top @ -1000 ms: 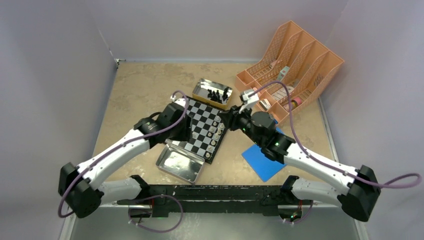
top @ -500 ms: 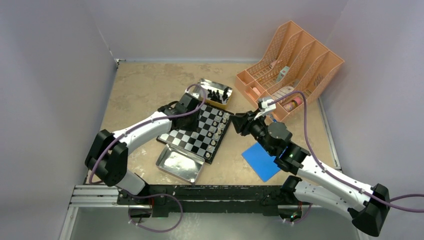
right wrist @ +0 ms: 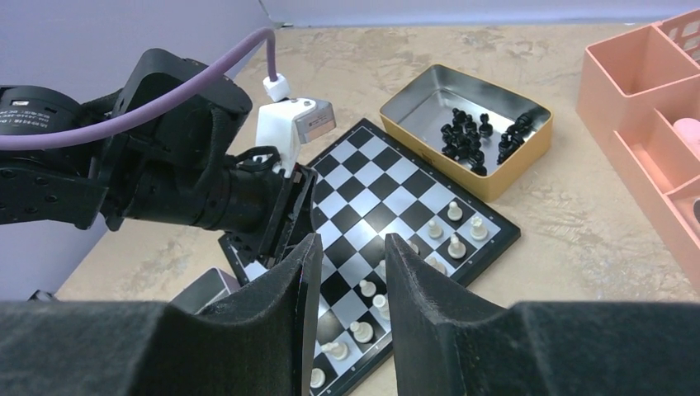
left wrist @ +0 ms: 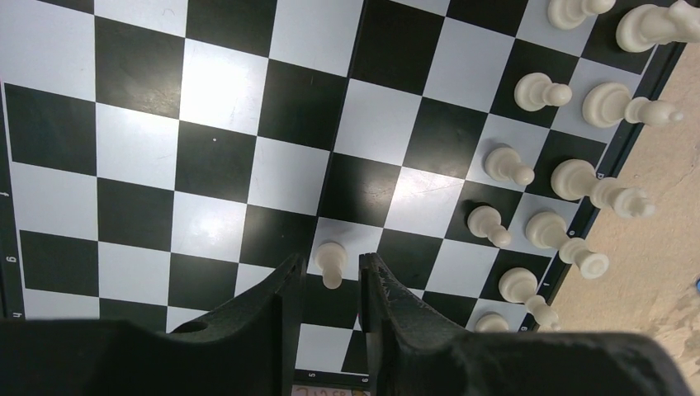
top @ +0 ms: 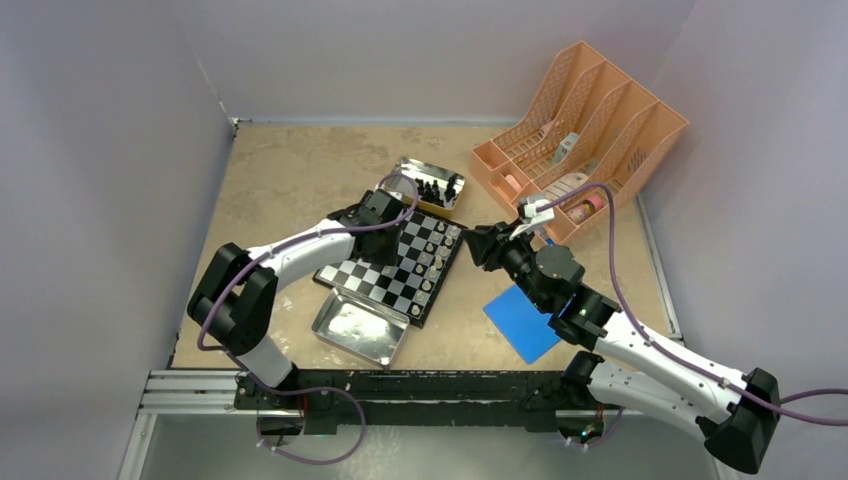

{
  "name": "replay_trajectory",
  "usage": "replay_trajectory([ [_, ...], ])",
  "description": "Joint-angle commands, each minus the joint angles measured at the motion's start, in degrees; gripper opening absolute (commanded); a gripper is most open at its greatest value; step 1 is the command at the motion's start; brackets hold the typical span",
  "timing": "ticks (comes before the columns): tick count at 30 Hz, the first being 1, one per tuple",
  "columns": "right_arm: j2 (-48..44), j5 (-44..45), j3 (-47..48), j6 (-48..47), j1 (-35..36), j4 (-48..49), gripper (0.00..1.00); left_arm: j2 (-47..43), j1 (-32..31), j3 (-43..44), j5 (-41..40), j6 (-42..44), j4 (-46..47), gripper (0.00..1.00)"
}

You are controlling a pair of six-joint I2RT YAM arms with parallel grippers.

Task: Set up the chess pieces on the board
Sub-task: Move the chess piece to the chessboard.

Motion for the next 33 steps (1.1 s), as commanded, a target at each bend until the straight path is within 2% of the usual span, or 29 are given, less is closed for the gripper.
replay_trajectory([
  [1, -0.6, 2.7, -0.7, -1.2, -0.1, 2.0, 0.37, 0.3, 0.5, 1.7, 0.2, -0.1, 0.8, 0.29],
  [14, 0.6, 4.1, -1.1, -1.0, 0.0, 2.1, 0.37, 0.2, 0.5, 1.7, 3.8, -0.2, -0.5, 0.16],
  [33, 1.7, 4.1, -0.8, -0.8, 0.0, 2.1, 0.37, -0.5, -0.3, 2.8, 7.0, 0.2, -1.5, 0.11],
])
